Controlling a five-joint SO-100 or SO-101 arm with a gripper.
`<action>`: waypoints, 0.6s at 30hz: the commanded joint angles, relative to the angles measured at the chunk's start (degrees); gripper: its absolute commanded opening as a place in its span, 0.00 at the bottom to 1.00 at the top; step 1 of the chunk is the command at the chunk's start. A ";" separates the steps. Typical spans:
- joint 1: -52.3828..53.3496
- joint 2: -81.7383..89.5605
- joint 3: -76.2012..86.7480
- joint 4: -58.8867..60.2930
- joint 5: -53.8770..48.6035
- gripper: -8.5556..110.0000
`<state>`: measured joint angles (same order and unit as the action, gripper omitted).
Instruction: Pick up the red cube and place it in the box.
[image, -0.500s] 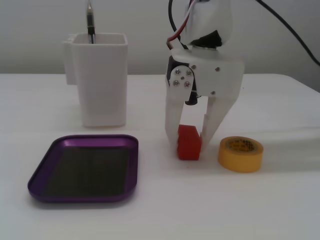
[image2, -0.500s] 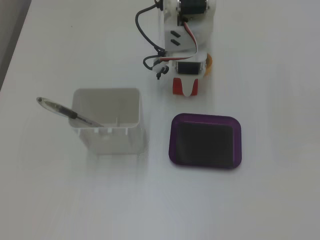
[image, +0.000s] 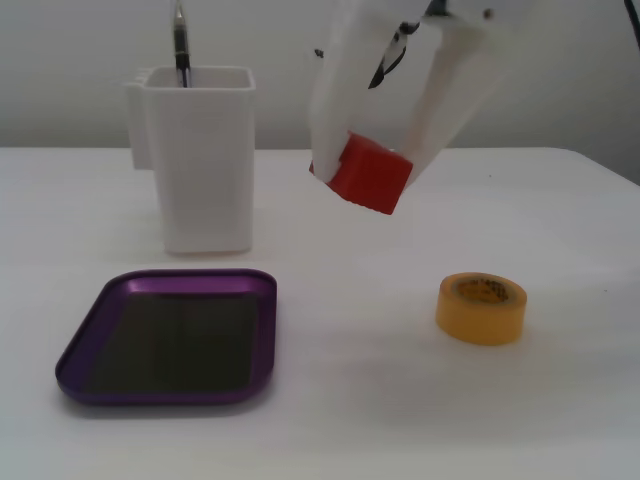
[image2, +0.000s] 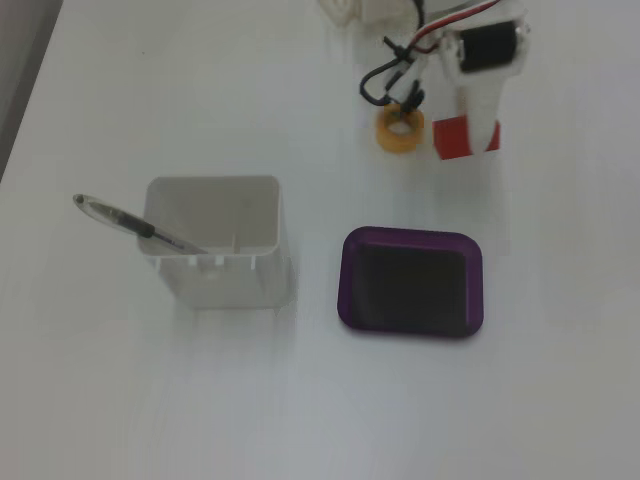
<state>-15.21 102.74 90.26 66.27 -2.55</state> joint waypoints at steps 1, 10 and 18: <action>-0.62 0.97 -3.78 -4.04 0.00 0.07; 5.45 -15.47 -7.73 -15.91 0.09 0.07; 11.60 -28.83 -18.90 -15.12 0.18 0.07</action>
<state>-5.62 75.32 76.64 51.42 -2.55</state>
